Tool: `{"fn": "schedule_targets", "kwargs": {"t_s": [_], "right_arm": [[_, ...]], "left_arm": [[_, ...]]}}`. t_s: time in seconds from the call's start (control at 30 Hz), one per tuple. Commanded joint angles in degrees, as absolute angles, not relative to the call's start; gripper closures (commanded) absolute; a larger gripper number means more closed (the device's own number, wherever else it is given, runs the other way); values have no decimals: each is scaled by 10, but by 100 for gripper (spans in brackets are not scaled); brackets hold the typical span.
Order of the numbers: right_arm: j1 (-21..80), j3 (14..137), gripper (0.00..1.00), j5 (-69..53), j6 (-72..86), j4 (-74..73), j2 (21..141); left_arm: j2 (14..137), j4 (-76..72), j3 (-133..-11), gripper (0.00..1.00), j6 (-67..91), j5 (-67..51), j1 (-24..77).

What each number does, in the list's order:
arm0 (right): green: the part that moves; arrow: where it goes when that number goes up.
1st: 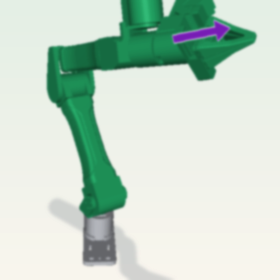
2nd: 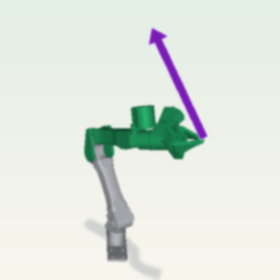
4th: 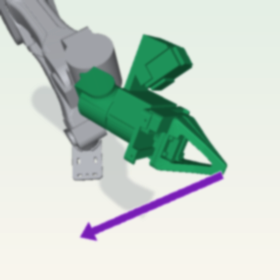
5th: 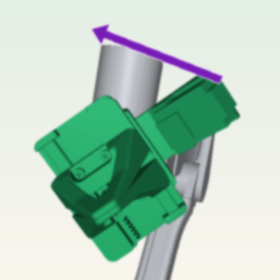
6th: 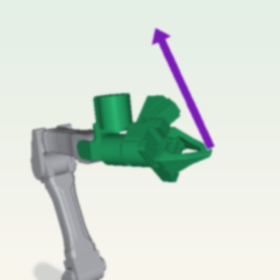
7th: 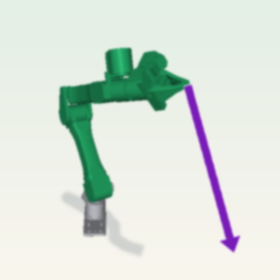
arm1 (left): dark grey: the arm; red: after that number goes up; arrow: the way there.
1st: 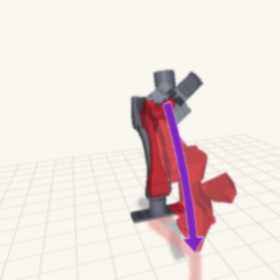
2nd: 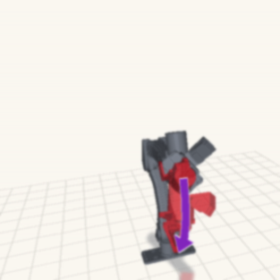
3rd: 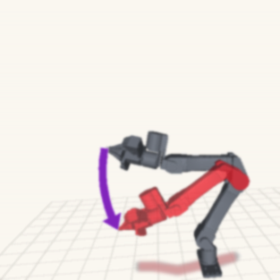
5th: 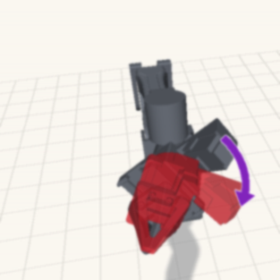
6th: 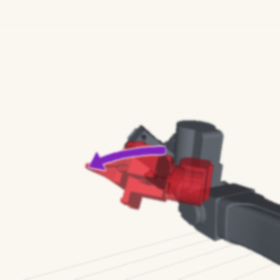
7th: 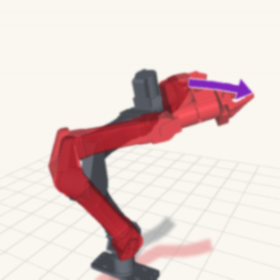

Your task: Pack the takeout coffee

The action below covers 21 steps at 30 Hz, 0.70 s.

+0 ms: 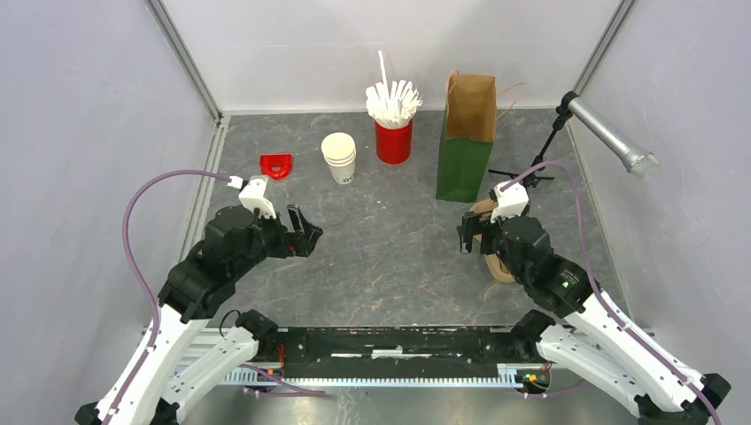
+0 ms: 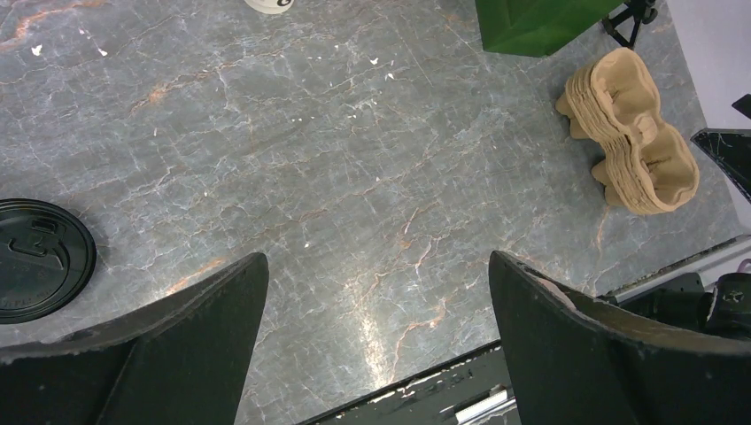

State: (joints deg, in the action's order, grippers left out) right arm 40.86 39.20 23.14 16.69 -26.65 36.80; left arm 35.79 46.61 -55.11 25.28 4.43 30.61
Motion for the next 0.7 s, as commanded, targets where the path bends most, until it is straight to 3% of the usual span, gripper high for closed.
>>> {"fn": "schedule_targets", "kwargs": {"t_s": [0.0,0.53,0.67], "right_arm": [[410,399,2,247,166,-249,360],[410,351,2,266,126,-234,383],[410,345,1,366,109,-260,446]], "left_arm": [[360,453,-563,0,263,53,304],[434,456,-551,0,238,95,303],[461,468,-562,0,206,81,303]]}}
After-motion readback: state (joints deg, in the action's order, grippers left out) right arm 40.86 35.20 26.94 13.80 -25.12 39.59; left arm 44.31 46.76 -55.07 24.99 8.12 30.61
